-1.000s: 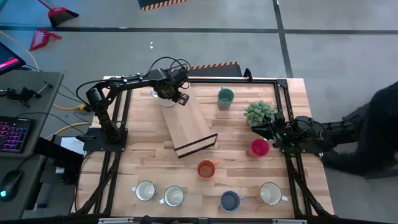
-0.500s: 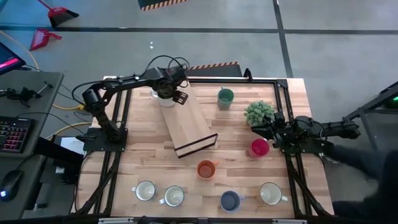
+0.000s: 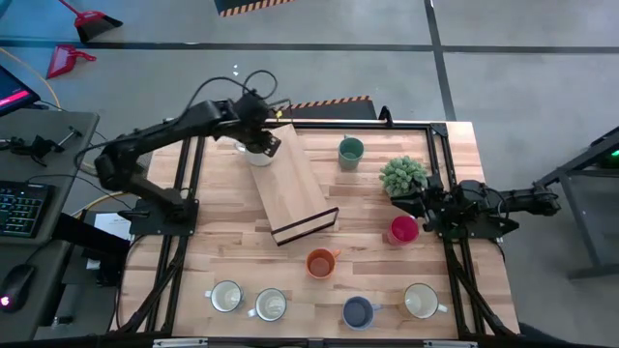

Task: Place coffee mugs
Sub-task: Put the green mug on the shelf

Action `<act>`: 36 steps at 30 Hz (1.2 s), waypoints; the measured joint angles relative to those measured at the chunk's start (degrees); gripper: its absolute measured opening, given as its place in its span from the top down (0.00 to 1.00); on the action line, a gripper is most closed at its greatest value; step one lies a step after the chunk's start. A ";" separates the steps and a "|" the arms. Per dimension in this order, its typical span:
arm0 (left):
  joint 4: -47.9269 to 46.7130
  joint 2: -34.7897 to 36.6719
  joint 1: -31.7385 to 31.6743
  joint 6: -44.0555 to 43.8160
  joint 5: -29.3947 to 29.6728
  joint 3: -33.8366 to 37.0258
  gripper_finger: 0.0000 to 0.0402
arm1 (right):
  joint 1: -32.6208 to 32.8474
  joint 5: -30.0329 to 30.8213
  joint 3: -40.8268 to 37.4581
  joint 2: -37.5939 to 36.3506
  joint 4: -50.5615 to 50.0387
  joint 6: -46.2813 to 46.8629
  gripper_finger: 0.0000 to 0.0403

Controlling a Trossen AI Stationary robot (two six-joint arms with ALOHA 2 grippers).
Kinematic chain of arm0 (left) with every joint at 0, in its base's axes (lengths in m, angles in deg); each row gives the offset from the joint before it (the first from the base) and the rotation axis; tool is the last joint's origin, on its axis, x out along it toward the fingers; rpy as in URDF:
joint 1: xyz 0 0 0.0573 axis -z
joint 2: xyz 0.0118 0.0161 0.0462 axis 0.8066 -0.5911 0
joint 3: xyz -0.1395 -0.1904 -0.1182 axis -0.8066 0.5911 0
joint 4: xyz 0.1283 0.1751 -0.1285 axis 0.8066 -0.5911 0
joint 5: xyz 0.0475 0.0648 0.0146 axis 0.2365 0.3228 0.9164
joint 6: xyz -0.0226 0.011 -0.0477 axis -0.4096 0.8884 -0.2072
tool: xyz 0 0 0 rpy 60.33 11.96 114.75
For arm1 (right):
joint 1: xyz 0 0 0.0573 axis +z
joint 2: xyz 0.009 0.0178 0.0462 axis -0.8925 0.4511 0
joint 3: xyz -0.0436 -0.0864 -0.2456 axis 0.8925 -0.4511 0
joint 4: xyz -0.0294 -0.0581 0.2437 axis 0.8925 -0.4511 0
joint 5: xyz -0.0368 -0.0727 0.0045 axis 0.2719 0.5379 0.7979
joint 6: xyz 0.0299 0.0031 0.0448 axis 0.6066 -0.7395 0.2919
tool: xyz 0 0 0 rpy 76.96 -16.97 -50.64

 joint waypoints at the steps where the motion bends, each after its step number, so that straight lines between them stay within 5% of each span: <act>1: -0.02 1.57 0.75 1.20 -0.11 -0.01 0.59 | 0.00 -0.02 0.00 0.00 0.24 -0.70 0.86; 9: -3.95 13.43 11.80 9.51 -7.68 -0.02 0.59 | 0.00 0.02 0.00 0.00 1.67 -2.34 0.86; 17: -8.94 22.76 29.12 3.06 -6.41 3.47 0.59 | 0.00 0.19 0.00 0.00 2.81 -3.71 0.86; 24: -5.76 35.21 39.30 -2.98 -0.06 21.15 0.59 | 0.00 2.21 0.00 0.00 6.59 -3.70 0.86; 36: 28.48 61.69 40.88 -3.28 -0.80 56.70 0.59 | -0.02 12.41 0.00 -0.03 15.71 -7.12 0.86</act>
